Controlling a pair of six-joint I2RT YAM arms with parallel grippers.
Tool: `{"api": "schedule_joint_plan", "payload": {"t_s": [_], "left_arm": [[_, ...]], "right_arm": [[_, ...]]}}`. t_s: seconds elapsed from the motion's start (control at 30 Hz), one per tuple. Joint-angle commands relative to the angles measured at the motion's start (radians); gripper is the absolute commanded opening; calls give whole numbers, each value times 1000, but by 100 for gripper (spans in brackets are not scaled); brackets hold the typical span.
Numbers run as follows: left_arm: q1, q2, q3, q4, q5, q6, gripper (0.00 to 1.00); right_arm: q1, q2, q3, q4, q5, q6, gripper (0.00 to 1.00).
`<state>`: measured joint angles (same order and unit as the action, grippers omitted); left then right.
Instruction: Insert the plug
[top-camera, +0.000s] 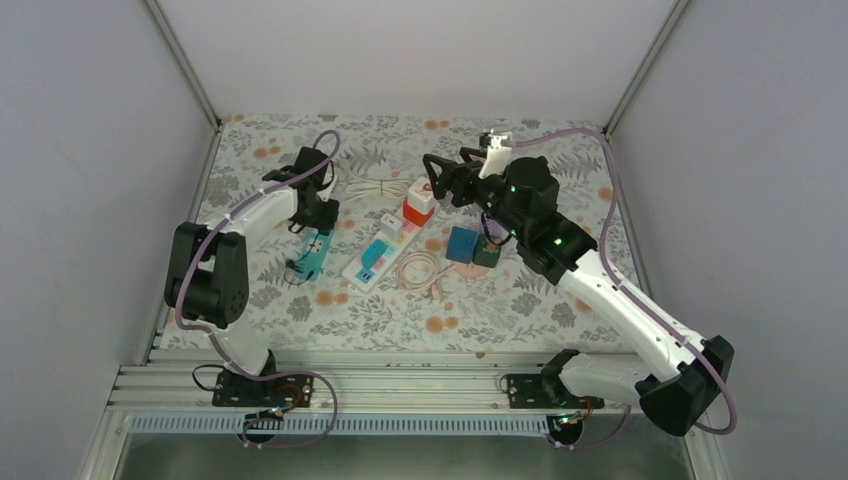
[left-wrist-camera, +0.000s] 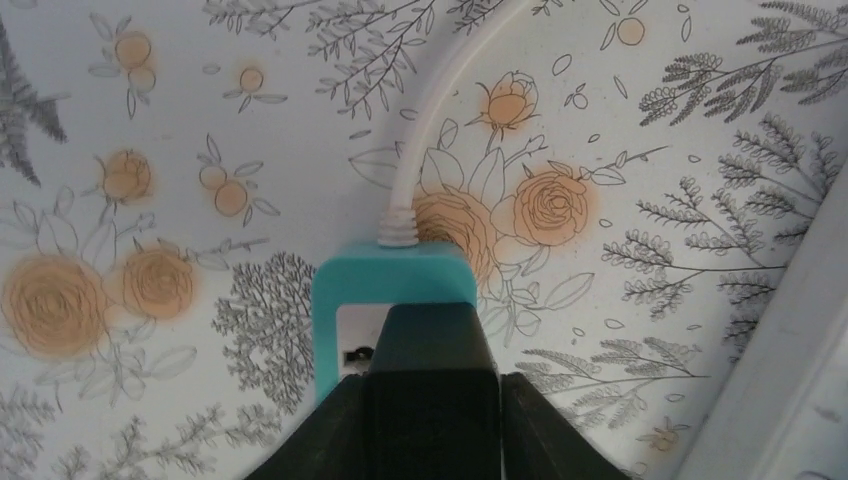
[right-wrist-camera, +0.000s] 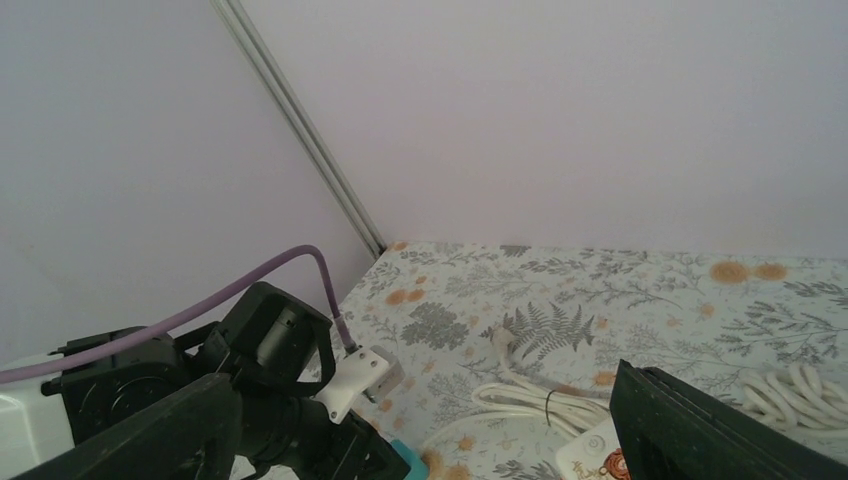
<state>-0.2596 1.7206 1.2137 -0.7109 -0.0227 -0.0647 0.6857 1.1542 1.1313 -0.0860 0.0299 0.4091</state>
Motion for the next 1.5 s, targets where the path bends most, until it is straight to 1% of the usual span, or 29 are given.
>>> {"api": "schedule_joint_plan", "payload": {"t_s": [0.0,0.13,0.17,0.2,0.23,0.37,0.43,0.53,0.57,0.7,0.77,0.9,0.93,0.97,1.07,1.17,1.27,1.37,1.47], "left_arm": [[-5,49,-3,-33,2,-32,42],[-5,-12,15,-17,23,-34,64],[-6,-32,24,-15,24,-37,76],[-6,-52,33,-16,25,-39,92],[-6,-75,41,-13,27,-41,99],[-5,-209,48,26,23,-56,100],[-3,-286,28,61,-64,-82,100],[-3,-416,-44,131,-257,-90,100],[-1,-467,-70,149,-291,-87,100],[6,-670,-175,249,-317,-71,100],[9,-779,-200,273,-333,-75,100],[10,-970,-268,311,-415,-93,100],[9,-1088,-319,341,-453,-97,100],[9,-1155,-337,355,-461,-91,100],[8,-1286,-385,375,-455,-76,100],[8,-1384,-404,372,-446,-60,100],[9,-1452,-398,360,-462,-58,100],[8,-1482,-386,354,-478,-42,100],[10,-1481,-368,343,-485,-32,100]], "right_arm": [[-10,-35,-11,-15,76,-12,95],[-16,-48,-9,-64,136,-11,95],[-18,-52,-9,-81,154,-12,95],[-19,-58,-8,-101,173,-12,95],[-21,-61,-11,-125,193,-15,95],[-39,-90,-31,-215,293,-22,96],[-54,-109,-50,-251,338,-41,96],[-77,-156,-71,-328,473,-81,98],[-85,-179,-83,-354,513,-81,98],[-105,-294,-150,-399,605,-76,100],[-107,-346,-166,-427,643,-53,100],[-107,-450,-180,-473,717,-18,100],[-107,-528,-183,-501,781,2,100],[-107,-558,-181,-517,809,15,100],[-107,-666,-178,-537,855,29,100],[-107,-766,-175,-547,875,33,100],[-106,-827,-166,-557,886,28,100],[-107,-840,-152,-574,898,28,100],[-107,-836,-149,-582,898,32,100]]}}
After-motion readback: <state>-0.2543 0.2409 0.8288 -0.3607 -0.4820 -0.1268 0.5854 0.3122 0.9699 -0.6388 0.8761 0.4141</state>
